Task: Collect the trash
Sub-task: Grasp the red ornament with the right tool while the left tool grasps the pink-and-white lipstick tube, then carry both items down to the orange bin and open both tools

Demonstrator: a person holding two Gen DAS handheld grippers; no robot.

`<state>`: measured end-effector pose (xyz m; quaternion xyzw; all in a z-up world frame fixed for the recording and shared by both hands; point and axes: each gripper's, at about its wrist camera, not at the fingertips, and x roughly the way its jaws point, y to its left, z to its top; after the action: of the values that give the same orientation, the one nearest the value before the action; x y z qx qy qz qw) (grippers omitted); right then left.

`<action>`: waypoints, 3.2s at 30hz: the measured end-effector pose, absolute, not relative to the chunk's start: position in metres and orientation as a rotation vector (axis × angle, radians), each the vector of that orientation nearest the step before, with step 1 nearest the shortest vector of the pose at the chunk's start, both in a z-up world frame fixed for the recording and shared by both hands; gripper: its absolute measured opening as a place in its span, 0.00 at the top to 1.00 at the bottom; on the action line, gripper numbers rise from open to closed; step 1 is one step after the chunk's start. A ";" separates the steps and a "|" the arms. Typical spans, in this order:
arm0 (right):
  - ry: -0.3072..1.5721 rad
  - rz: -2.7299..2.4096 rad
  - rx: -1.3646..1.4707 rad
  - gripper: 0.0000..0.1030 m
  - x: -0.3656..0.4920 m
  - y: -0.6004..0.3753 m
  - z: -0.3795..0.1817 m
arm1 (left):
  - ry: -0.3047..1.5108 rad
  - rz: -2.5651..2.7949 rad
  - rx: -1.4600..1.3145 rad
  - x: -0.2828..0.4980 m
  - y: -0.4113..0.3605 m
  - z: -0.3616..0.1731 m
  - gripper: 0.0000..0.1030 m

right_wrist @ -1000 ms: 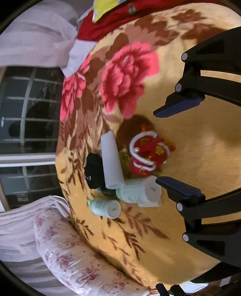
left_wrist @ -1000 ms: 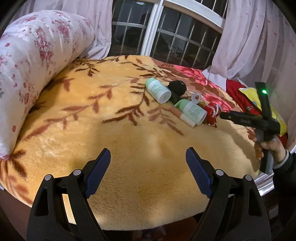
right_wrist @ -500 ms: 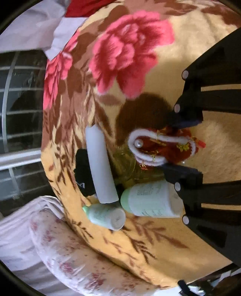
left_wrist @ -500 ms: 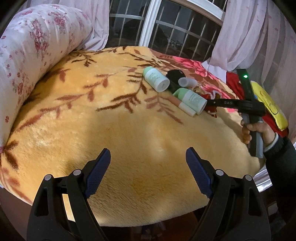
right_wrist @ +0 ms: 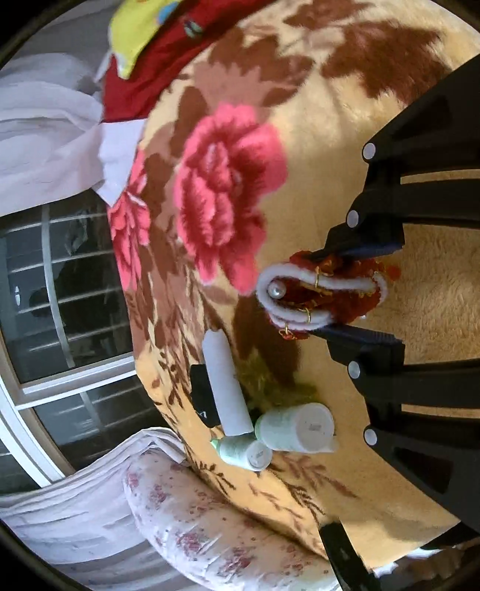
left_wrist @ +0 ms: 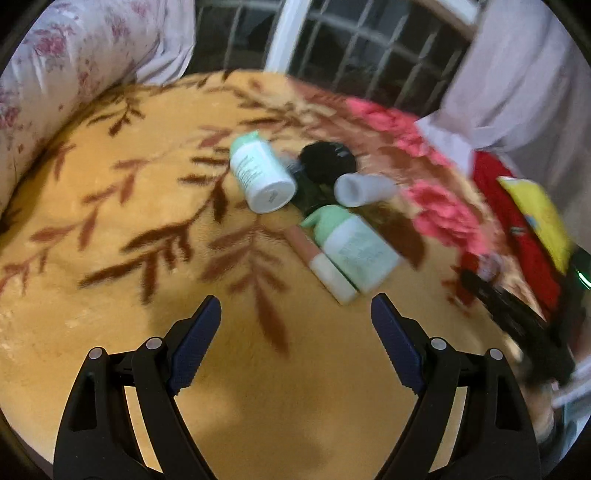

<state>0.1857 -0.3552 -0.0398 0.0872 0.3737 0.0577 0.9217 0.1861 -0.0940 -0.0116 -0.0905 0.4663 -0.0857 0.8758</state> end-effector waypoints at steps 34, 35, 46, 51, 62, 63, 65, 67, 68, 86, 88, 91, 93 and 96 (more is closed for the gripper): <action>0.766 0.187 0.306 0.68 0.185 -0.372 -0.048 | 1.116 -0.211 -0.106 0.240 -0.077 -0.044 0.83; 0.769 0.183 0.305 0.68 0.185 -0.372 -0.048 | 1.096 -0.212 -0.069 0.232 -0.069 -0.042 0.83; 0.722 0.106 0.200 0.68 0.167 -0.351 -0.032 | 0.927 -0.271 -0.033 0.147 -0.030 -0.031 0.83; 0.720 0.153 0.211 0.68 0.142 -0.327 -0.024 | 0.905 -0.287 -0.049 0.107 -0.021 -0.024 0.83; 0.693 0.365 0.096 0.68 0.035 -0.244 -0.004 | 0.879 -0.377 -0.007 0.019 -0.027 -0.019 0.83; 0.707 0.381 0.098 0.68 0.025 -0.240 -0.007 | 0.879 -0.375 0.006 0.011 -0.028 -0.020 0.83; 0.756 0.420 0.115 0.68 0.003 -0.230 -0.019 | 0.877 -0.373 0.036 -0.005 -0.031 -0.024 0.83; 0.805 0.430 0.124 0.67 -0.014 -0.223 -0.035 | 0.899 -0.390 0.045 -0.020 -0.031 -0.031 0.83; 0.825 0.434 0.124 0.67 -0.020 -0.221 -0.041 | 0.915 -0.402 0.044 -0.026 -0.030 -0.036 0.83; 1.191 0.366 0.211 0.58 -0.046 -0.206 -0.151 | 1.284 -0.413 -0.001 -0.031 -0.031 -0.140 0.83; 1.203 0.354 0.212 0.52 -0.044 -0.207 -0.153 | 1.295 -0.402 0.012 -0.032 -0.033 -0.143 0.79; 1.202 0.347 0.220 0.51 -0.043 -0.210 -0.154 | 1.313 -0.396 0.017 -0.032 -0.033 -0.147 0.63; 1.198 0.342 0.221 0.51 -0.044 -0.210 -0.154 | 1.315 -0.397 0.020 -0.033 -0.033 -0.148 0.62; 1.193 0.337 0.222 0.51 -0.045 -0.209 -0.153 | 1.317 -0.397 0.027 -0.034 -0.035 -0.148 0.60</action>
<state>-0.0447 -0.2089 -0.1534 0.1038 0.5578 0.1575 0.8082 -0.0338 -0.0346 -0.1483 0.0123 0.6076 -0.1833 0.7727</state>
